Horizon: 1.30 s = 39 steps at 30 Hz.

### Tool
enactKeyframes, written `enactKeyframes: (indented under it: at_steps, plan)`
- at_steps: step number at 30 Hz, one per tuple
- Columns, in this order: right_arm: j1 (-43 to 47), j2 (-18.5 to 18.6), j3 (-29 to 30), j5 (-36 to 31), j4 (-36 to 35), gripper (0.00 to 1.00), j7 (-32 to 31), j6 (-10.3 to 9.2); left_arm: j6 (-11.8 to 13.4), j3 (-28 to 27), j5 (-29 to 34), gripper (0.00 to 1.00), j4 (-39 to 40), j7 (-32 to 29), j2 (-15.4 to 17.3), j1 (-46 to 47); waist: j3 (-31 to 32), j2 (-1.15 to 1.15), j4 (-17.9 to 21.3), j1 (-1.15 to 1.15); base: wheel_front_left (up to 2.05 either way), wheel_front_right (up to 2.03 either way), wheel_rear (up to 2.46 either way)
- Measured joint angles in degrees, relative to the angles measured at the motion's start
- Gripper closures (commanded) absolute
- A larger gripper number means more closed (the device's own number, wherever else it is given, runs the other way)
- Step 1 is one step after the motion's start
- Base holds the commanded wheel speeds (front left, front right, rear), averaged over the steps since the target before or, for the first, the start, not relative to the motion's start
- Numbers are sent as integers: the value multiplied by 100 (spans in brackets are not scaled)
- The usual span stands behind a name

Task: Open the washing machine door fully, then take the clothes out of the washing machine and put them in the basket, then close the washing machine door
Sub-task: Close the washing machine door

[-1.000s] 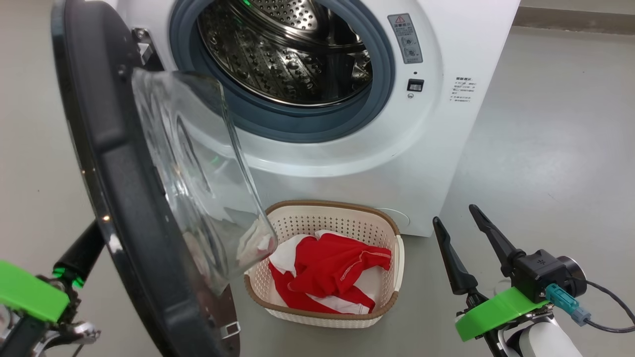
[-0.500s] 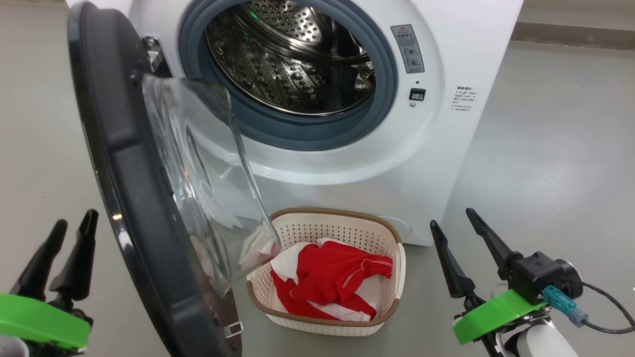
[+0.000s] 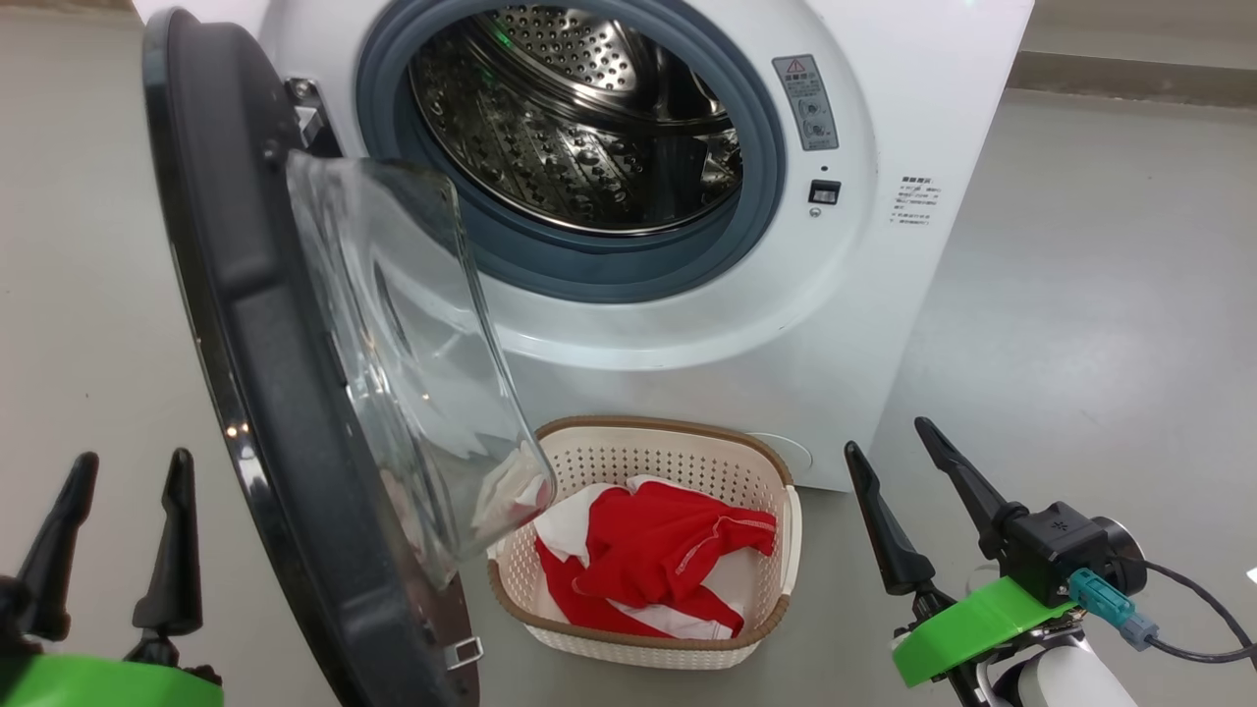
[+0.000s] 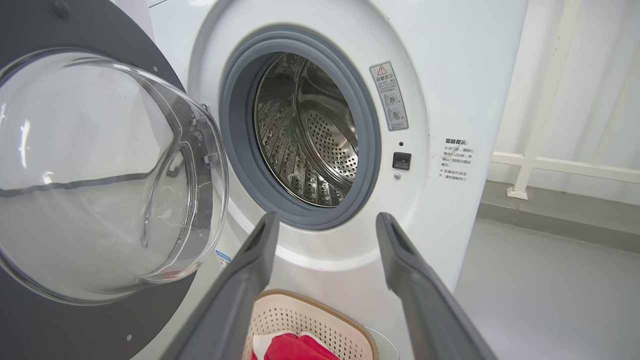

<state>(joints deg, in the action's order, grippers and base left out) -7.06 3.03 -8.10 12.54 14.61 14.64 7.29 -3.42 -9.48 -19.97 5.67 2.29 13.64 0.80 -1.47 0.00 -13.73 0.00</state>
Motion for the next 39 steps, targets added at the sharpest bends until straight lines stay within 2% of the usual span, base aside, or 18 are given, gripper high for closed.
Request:
enactKeyframes:
  at_steps: [4,12,27,39]
  plan:
    - [3,0,1,0,0,0,0,0,75,82,275,0,-105,309,-2,-128,-23,0,21,0,0,0,0]
    - [7,-1,12,3,0,0,0,0,197,213,341,0,-393,568,-135,-222,-12,0,19,0,0,0,0]
    - [112,-1,13,59,-13,0,0,0,495,394,483,0,-494,748,-391,-562,68,0,26,0,0,0,0]
    - [112,-1,18,59,-19,0,0,0,594,431,515,0,-389,764,-409,-570,57,0,17,0,0,0,0]
